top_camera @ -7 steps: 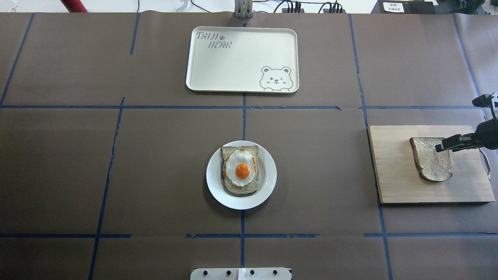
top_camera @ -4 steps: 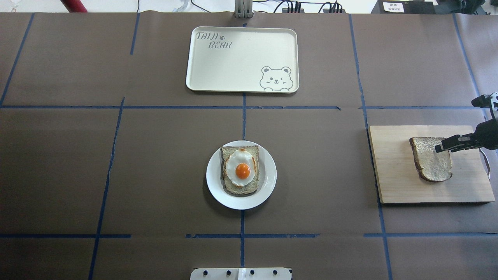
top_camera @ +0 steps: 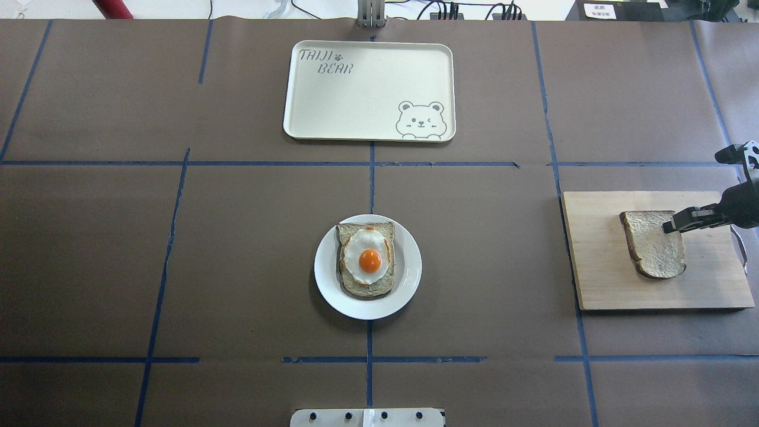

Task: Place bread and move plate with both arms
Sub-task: 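Lower the right gripper onto the bread slice on the wooden board and grasp it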

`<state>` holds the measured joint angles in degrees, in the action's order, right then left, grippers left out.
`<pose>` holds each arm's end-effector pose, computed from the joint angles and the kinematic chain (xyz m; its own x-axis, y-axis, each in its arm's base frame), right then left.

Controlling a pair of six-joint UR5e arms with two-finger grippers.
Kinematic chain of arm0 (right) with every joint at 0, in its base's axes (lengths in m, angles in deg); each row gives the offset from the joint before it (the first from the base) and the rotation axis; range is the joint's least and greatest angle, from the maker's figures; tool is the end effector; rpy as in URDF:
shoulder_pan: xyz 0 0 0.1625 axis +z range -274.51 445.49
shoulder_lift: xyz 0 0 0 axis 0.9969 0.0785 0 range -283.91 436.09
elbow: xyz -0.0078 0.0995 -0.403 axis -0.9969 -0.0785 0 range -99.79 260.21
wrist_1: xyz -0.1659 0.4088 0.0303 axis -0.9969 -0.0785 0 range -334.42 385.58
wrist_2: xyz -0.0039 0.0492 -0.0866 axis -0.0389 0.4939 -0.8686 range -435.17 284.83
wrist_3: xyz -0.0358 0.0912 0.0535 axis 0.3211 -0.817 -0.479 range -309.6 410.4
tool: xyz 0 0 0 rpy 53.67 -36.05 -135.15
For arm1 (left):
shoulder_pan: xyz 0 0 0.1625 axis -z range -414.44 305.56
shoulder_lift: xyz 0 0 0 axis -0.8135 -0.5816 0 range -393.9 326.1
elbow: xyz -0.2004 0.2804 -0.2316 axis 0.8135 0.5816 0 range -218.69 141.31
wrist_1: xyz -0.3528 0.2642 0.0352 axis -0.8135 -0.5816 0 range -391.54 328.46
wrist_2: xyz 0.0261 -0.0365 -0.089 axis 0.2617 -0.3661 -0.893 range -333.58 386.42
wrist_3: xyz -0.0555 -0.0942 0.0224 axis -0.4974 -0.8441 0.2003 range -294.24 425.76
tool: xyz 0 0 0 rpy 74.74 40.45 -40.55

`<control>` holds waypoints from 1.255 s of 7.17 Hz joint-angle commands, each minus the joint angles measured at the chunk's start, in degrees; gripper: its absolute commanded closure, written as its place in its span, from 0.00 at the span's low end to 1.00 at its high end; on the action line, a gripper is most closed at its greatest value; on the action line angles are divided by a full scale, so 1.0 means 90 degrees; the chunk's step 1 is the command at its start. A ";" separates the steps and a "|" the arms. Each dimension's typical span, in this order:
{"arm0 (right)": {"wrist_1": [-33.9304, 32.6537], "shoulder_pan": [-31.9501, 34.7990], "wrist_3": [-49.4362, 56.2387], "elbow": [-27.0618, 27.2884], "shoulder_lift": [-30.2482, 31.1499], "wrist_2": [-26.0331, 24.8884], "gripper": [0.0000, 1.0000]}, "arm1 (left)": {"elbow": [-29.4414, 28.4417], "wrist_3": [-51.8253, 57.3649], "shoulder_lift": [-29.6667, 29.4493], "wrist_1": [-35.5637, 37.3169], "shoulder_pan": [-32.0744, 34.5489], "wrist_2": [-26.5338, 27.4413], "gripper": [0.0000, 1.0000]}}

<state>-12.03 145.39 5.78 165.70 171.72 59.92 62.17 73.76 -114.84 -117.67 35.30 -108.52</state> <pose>-0.2044 -0.4606 0.6412 0.5255 -0.0955 0.8454 0.0032 0.9939 0.1103 -0.0524 -0.4529 0.6419 0.7004 0.1171 -0.7041 -0.1030 0.9927 0.0626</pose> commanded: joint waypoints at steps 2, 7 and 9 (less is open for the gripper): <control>0.0010 -0.0073 0.0035 0.0022 0.0000 0.0000 0.64 | -0.0006 0.0000 0.0000 0.0000 0.0000 0.0004 0.00; 0.0000 -0.0112 -0.0004 0.0070 0.0000 0.0010 1.00 | -0.0006 0.0000 0.0000 0.0000 0.0000 0.0013 0.00; -0.0010 -0.0112 -0.0014 0.0090 -0.0010 0.0078 1.00 | -0.0006 0.0000 0.0000 0.0000 0.0000 0.0013 0.00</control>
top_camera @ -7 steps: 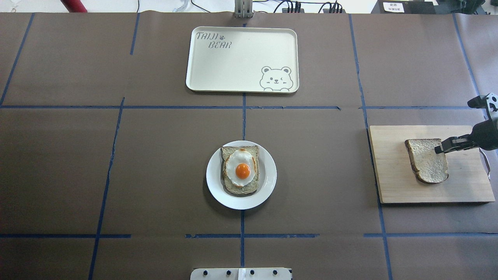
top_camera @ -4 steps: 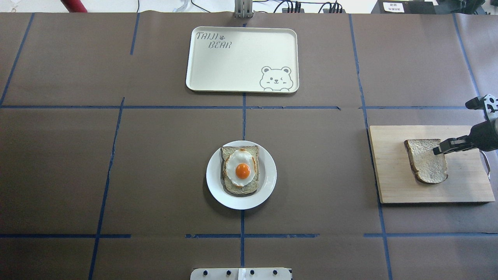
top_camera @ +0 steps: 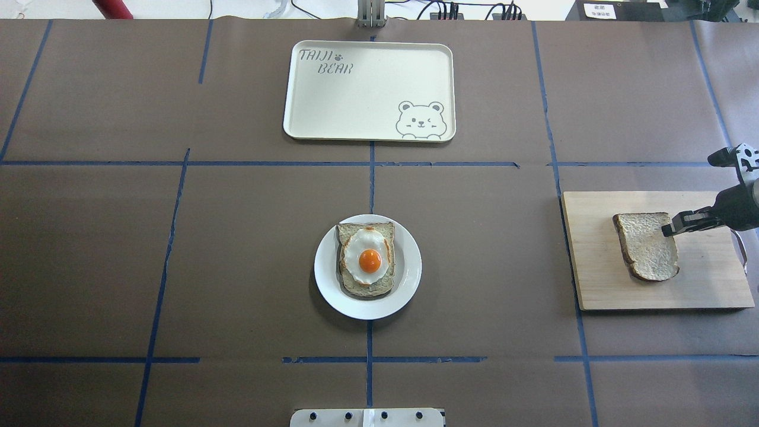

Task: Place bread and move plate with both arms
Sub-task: 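Lower the right gripper onto the bread slice on the wooden board and grasp it, then lift the bread slice with the right gripper and carry it over the white plate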

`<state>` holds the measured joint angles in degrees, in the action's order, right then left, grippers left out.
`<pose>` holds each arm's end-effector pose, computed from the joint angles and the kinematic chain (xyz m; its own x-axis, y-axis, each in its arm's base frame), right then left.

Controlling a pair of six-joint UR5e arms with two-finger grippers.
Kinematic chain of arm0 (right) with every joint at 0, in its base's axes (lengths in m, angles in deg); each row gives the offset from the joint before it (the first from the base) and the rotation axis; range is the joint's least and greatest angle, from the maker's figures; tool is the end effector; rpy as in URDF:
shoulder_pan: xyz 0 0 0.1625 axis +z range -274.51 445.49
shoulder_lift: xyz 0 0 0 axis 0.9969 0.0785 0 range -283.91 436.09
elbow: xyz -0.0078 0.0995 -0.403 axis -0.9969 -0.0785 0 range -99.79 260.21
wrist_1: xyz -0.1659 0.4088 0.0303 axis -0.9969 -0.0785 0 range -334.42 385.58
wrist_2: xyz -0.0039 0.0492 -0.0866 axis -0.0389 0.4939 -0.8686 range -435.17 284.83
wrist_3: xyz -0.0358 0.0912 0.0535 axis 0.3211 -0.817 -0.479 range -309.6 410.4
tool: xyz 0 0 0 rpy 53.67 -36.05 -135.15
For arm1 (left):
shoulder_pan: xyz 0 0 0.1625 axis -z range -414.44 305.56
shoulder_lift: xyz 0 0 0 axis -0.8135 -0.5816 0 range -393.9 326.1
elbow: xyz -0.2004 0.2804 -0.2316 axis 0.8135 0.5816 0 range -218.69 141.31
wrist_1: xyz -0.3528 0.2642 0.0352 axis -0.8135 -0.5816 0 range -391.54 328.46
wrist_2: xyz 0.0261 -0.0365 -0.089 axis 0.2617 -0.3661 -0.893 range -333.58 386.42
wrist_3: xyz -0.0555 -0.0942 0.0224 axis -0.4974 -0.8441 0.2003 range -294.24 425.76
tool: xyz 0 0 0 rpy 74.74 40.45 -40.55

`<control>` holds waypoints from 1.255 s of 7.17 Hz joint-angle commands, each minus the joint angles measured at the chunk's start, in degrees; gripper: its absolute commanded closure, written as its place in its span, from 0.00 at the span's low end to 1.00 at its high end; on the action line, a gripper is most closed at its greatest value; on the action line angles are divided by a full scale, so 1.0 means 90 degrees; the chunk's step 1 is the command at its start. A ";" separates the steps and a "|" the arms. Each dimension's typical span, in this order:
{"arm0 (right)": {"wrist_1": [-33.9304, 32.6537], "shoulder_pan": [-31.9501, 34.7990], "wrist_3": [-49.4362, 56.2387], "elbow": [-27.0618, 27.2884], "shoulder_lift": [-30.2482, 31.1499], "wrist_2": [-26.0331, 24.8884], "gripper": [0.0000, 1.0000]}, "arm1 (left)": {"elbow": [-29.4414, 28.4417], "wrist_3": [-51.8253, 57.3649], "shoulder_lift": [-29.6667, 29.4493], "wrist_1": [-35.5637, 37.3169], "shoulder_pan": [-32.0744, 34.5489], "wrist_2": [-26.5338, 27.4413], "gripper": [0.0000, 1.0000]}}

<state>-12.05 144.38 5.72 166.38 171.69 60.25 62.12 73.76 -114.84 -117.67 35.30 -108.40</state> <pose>-0.2133 -0.4573 0.6342 0.5150 -0.1126 0.8498 0.0229 0.9928 0.1177 -0.0525 -0.4529 0.6425 0.7019 0.1166 -0.7027 -0.1032 0.9928 0.0615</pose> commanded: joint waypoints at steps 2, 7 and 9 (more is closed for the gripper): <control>-0.0066 0.0029 -0.0006 0.0286 -0.0105 0.0488 1.00 | 0.0010 0.0000 0.0000 0.0000 0.0000 -0.0010 0.00; -0.0105 0.0108 -0.1387 0.0757 -0.1448 0.1125 1.00 | 0.0029 0.0000 0.0000 0.0000 0.0000 0.0000 0.00; -0.0105 -0.0465 -0.2490 0.0777 -0.2385 0.0970 1.00 | 0.0048 0.0000 0.0000 0.0009 0.0010 0.0000 0.00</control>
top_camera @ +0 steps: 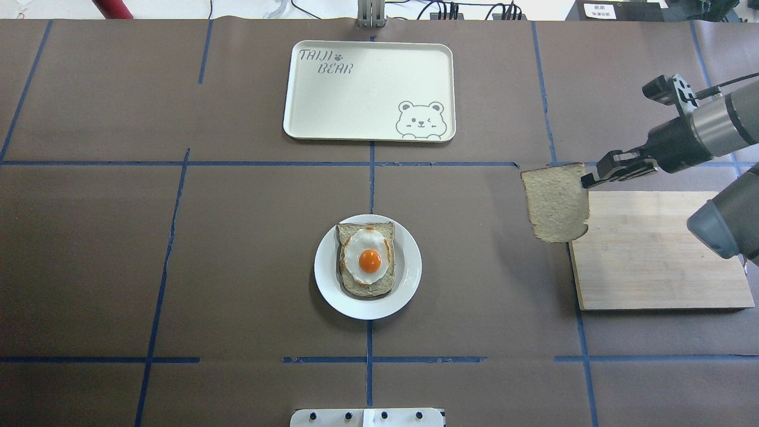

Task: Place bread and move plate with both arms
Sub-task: 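Lift the bread slice with the right gripper and carry it over the white plate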

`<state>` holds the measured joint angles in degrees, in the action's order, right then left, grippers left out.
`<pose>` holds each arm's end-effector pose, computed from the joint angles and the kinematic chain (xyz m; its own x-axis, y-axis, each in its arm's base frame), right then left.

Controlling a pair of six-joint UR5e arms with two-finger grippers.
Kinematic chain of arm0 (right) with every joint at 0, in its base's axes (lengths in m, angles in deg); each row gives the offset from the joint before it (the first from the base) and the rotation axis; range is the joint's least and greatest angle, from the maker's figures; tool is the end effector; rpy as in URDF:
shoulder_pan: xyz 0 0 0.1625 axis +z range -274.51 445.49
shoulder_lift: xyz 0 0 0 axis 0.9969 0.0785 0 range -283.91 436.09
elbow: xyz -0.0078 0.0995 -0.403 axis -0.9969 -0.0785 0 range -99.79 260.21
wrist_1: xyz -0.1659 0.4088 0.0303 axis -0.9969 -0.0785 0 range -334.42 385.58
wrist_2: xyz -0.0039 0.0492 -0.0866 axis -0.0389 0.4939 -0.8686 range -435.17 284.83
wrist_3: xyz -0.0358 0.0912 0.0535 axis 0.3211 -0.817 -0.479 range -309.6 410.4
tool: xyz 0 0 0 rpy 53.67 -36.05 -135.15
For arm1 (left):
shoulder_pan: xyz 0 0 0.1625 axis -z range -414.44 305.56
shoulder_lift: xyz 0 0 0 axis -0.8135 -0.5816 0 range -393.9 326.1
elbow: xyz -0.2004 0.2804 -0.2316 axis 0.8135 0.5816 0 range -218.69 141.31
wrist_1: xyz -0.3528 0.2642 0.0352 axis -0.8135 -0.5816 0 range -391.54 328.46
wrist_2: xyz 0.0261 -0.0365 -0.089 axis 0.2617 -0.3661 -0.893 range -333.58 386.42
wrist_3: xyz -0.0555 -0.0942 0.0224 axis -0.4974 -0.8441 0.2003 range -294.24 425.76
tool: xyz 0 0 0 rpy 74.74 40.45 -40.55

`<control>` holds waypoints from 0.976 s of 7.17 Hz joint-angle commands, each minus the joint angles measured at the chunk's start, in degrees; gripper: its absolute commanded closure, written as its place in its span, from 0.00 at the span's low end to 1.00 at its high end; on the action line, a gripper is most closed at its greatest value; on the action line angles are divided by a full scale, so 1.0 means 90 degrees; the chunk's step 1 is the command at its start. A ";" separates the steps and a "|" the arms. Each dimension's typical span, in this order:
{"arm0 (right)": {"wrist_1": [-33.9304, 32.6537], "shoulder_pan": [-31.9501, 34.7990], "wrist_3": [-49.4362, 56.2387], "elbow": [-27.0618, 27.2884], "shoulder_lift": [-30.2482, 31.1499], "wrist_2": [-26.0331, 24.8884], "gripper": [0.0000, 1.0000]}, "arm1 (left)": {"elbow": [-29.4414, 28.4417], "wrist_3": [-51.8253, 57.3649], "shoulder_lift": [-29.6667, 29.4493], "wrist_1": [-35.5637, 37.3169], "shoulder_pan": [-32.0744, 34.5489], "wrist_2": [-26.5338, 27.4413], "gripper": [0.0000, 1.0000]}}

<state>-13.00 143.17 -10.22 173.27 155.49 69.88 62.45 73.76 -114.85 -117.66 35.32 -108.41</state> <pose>-0.2781 -0.5175 0.4076 0.2388 -0.1482 0.9597 0.0352 0.9890 0.1440 -0.0527 -0.4533 0.6394 0.7018 0.1203 -0.7022 -0.1029 0.9924 0.0673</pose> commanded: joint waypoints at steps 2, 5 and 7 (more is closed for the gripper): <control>-0.0010 -0.1568 -0.2049 0.0001 -0.1524 -0.1461 1.00 | 0.0041 0.0000 0.0000 0.0008 -0.0002 -0.0009 0.00; -0.0730 -0.2763 -0.2229 -0.0038 -0.2160 -0.3016 1.00 | 0.0042 0.0000 0.0000 0.0008 -0.0002 -0.0009 0.00; -0.0752 -0.3048 -0.2230 -0.0097 -0.2172 -0.3324 1.00 | 0.0051 0.0000 0.0000 0.0008 -0.0002 -0.0009 0.00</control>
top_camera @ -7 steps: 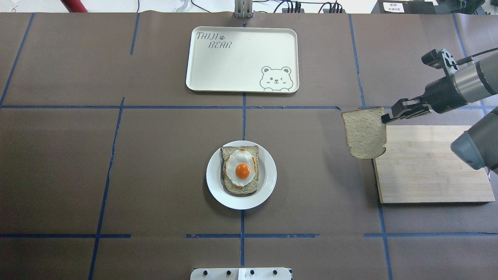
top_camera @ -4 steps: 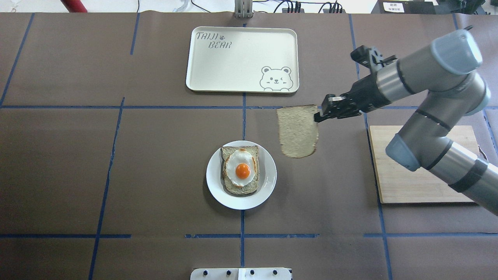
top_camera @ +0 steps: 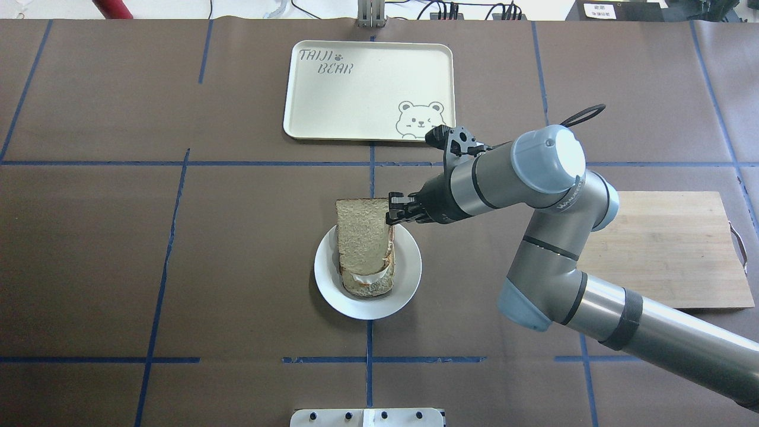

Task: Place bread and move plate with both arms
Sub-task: 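Lift the bread slice with the right gripper and carry it over the white plate, then lower the bread onto the egg toast and open the right gripper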

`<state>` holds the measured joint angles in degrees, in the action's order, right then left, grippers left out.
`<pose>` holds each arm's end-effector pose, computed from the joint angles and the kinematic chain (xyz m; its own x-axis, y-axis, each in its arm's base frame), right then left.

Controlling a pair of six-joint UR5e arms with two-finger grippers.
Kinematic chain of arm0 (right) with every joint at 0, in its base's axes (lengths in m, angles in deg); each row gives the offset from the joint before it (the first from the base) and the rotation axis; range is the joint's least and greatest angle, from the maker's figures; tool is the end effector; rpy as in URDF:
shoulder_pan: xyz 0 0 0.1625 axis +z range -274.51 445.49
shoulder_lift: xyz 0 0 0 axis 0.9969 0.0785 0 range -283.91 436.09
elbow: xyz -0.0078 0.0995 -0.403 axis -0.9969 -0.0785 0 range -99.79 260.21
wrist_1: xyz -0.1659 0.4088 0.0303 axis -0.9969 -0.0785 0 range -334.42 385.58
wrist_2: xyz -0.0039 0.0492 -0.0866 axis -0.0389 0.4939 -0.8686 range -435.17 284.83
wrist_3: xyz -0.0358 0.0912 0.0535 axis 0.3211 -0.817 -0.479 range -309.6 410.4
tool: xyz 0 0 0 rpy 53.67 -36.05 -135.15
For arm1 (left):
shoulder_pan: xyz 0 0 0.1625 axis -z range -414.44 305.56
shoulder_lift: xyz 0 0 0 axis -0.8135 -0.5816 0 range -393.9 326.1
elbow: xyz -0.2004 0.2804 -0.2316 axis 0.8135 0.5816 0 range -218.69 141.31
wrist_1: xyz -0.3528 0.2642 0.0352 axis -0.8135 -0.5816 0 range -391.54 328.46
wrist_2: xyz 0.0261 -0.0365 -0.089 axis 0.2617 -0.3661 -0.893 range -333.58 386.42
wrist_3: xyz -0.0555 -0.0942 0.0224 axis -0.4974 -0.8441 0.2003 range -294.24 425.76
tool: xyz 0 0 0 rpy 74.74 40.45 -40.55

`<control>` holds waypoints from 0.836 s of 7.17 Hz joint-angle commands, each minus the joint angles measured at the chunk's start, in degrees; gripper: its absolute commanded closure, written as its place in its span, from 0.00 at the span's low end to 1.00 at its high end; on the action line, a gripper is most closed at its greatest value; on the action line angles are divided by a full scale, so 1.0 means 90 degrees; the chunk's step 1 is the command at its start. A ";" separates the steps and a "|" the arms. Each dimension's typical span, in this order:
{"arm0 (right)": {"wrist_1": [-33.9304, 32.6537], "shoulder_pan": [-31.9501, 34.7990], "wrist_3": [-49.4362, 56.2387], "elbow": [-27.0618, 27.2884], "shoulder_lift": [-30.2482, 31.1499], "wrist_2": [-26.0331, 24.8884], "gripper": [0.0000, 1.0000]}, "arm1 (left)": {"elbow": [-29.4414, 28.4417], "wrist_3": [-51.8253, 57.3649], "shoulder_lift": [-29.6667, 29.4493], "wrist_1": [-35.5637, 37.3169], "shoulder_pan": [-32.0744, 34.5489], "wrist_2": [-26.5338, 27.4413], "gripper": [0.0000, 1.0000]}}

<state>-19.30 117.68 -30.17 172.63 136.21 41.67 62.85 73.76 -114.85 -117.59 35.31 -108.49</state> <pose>-0.5332 -0.4334 0.2216 0.1986 -0.0477 0.9789 -0.0706 0.9955 0.0629 -0.0525 -0.4537 0.6358 0.7008 0.1245 -0.7024 -0.1029 0.9920 0.0731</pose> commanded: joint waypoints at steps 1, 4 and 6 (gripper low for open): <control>-0.0042 -0.0313 0.0016 -0.0103 0.0028 -0.0189 1.00 | 0.0007 0.0000 0.0000 0.0000 -0.0002 0.0000 0.00; -0.0023 -0.0383 0.0085 -0.0123 0.0184 -0.0189 1.00 | 0.0007 0.0000 0.0000 -0.0010 -0.0002 0.0000 0.00; -0.0003 -0.0383 0.0094 -0.0123 0.0234 -0.0160 1.00 | -0.0003 0.0000 0.0000 -0.0010 -0.0002 -0.0010 0.00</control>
<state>-19.40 114.27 -29.38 171.53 138.07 40.11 62.90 73.76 -114.85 -117.66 35.30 -108.55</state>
